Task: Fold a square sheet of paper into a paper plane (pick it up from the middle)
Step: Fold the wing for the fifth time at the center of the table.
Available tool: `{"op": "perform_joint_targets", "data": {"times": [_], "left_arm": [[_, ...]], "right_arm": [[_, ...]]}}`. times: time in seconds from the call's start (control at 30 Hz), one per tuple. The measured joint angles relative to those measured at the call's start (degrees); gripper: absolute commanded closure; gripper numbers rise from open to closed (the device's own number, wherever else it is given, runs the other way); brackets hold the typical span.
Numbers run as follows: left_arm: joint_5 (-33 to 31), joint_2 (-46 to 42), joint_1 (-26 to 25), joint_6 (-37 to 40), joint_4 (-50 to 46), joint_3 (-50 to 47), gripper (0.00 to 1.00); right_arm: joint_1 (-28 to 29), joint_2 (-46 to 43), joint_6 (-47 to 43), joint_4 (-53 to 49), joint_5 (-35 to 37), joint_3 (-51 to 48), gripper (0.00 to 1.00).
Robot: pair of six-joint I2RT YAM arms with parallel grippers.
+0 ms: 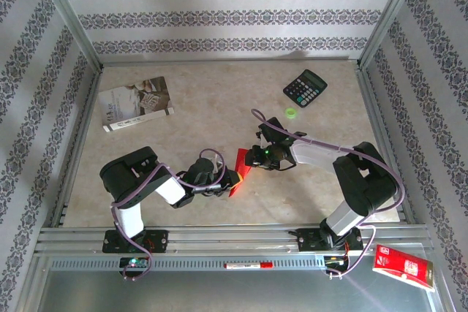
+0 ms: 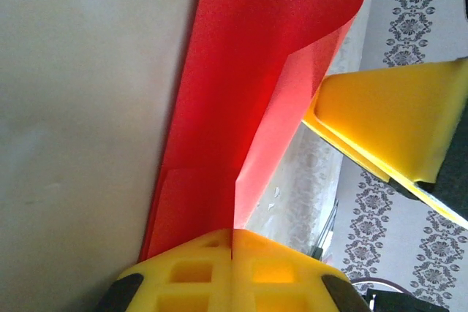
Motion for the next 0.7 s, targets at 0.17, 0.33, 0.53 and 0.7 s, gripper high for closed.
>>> {"op": "perform_joint_targets", "data": {"times": [0.17,0.33,0.53,0.7], "left_arm": [[-0.37,0.0,0.0,-0.31,0.44,-0.33,1.0],[-0.44,0.28,0.0,-0.72,1.22,-0.57,1.0],[-0.81,0.37,0.0,-1.29,2.19,-1.18,1.0],[-1.14,0.37,0.0,-1.55,2.78,-1.55,1.0]], "right_arm": [[0.11,-1.62,-1.01,0.92,-0.46,-0.02,0.64],[1.57,-1.57,-1.29,2.95,-1.92,0.0,0.69],[2.69,0.44,-1.46,3.69,-3.08,0.87,0.73],[2.71,2.36,-1.66,4.11,-3.04,1.77,0.75]]}}
